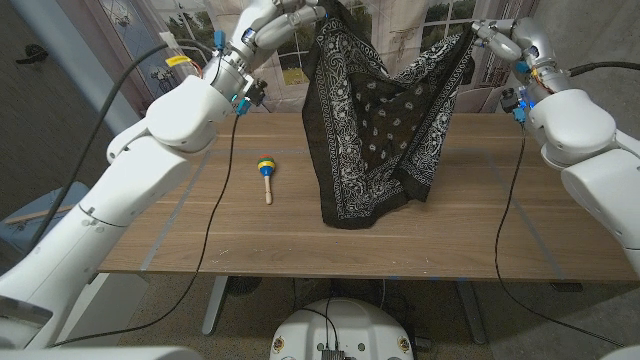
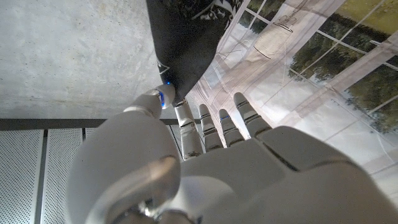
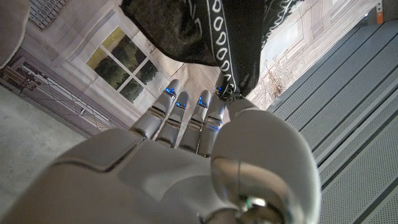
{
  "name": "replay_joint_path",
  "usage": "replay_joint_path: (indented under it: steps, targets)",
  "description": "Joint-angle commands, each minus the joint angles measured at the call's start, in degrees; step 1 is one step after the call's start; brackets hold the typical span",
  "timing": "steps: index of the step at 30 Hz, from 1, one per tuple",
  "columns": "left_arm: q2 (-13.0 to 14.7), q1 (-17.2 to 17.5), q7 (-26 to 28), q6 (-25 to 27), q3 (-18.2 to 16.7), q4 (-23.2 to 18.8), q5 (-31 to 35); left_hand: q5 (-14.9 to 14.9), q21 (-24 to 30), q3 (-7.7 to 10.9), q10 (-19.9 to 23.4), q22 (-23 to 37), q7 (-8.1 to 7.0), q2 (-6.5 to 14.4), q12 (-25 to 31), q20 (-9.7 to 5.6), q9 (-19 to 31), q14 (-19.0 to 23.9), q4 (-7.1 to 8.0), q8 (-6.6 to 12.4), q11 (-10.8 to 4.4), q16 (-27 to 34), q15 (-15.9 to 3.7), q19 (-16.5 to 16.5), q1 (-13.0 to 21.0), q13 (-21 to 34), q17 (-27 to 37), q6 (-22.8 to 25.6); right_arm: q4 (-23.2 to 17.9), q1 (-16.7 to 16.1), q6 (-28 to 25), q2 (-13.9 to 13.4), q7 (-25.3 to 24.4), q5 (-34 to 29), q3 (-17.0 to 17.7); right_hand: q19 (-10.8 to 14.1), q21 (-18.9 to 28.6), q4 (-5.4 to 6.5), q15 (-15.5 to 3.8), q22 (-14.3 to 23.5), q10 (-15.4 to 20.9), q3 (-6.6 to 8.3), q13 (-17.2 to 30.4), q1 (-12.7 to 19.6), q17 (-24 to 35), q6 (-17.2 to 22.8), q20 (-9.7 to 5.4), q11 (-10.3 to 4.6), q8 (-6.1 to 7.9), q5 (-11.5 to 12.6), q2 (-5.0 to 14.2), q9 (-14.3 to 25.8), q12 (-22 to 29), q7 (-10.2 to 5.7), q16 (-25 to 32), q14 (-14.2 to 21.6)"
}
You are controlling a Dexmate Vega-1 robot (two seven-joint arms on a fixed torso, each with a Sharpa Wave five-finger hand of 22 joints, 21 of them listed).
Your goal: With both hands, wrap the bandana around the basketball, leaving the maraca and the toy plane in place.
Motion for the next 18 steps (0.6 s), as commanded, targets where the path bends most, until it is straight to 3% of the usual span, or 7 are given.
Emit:
replay_joint_path:
  steps: [1, 11, 18]
  targets:
    - [3.5, 5.2, 6.7, 9.5, -4.8, -5.1, 2.4, 0.3, 0.4, 0.25, 0.3, 0.2, -1.08, 0.5, 0.3, 0.16, 22.5, 0.2, 0.16, 12.53, -0.08, 0.0, 0.45, 0.2, 0.1, 0.1, 0.1, 0.8, 6.7, 10.4, -1.3, -4.0, 0.3, 1.9, -11.6, -0.5, 0.1, -0.07, -5.93, 0.0, -0.1, -0.09, 0.2, 2.3, 0.3, 0.1, -0.30, 0.12, 0.06, -0.1, 1.83, 0.0, 0.4, 0.12, 0.0, -0.6]
    - [5.8, 1.6, 8.7, 21.8, -2.6, -6.2, 2.7, 0.5, 0.4, 0.45, 0.1, 0.2, -1.06, 0.5, 0.2, 0.22, 22.3, -0.4, 0.17, 12.60, 0.34, -0.3, 0.86, -0.1, 0.0, 0.2, 0.1, 0.8, 14.5, 15.7, 0.7, -3.1, -0.1, 3.0, -17.8, -0.9, 0.2, -0.01, -6.14, 0.0, -0.6, -0.46, 0.1, 2.3, 0.7, -0.3, -0.65, -0.11, -0.01, -0.3, 1.88, -0.2, 0.3, -0.21, 0.1, -1.2]
    - [6.5, 0.2, 11.2, 27.2, -1.1, -6.4, 3.8, 0.7, 0.5, 0.61, -0.1, 0.2, -0.80, 0.5, 0.1, 0.16, 22.1, -0.6, 0.18, 12.65, 0.46, -0.3, 1.00, -0.2, -0.1, 0.2, 0.1, 0.8, 17.2, 18.2, -0.3, -3.0, -0.5, 3.4, -20.5, -1.0, 0.2, -0.20, -6.14, 0.0, -0.6, -0.57, 0.0, 2.5, 0.6, -0.4, -0.73, -0.17, -0.03, -0.4, 1.68, -0.3, 0.3, -0.26, 0.1, -1.3]
